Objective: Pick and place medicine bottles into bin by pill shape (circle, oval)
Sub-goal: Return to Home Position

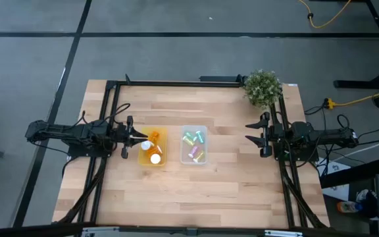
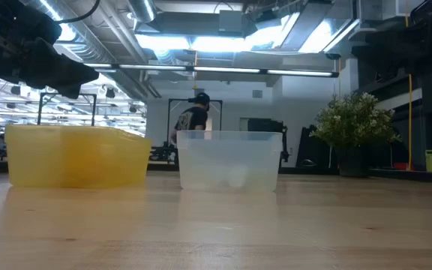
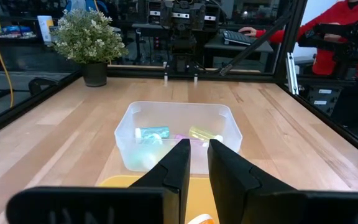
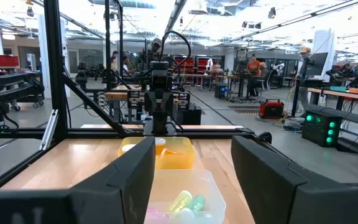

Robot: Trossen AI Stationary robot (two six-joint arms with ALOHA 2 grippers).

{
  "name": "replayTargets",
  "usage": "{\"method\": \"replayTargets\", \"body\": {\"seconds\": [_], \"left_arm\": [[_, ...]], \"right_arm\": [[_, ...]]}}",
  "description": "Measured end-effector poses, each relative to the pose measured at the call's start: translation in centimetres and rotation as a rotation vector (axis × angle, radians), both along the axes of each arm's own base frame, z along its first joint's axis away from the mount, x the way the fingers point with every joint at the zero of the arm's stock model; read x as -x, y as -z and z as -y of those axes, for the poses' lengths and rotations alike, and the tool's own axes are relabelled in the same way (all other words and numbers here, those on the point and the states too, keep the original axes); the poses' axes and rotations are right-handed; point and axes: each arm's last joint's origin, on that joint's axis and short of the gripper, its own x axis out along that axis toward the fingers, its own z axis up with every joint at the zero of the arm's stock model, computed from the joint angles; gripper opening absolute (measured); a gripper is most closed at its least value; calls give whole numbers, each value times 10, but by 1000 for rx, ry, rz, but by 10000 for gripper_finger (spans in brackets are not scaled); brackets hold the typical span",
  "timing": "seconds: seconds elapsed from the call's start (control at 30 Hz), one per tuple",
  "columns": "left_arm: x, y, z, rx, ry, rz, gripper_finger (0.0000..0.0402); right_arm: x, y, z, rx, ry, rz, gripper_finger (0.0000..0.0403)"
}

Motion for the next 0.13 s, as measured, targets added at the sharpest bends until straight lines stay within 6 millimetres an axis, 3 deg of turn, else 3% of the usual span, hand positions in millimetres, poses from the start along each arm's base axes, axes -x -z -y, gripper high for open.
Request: {"method": "replayTargets", "body": {"seconds": [0.13], "left_arm": [[0,0,0,0,0,0,50]], "right_arm": [[0,0,0,0,0,0,213]]}}
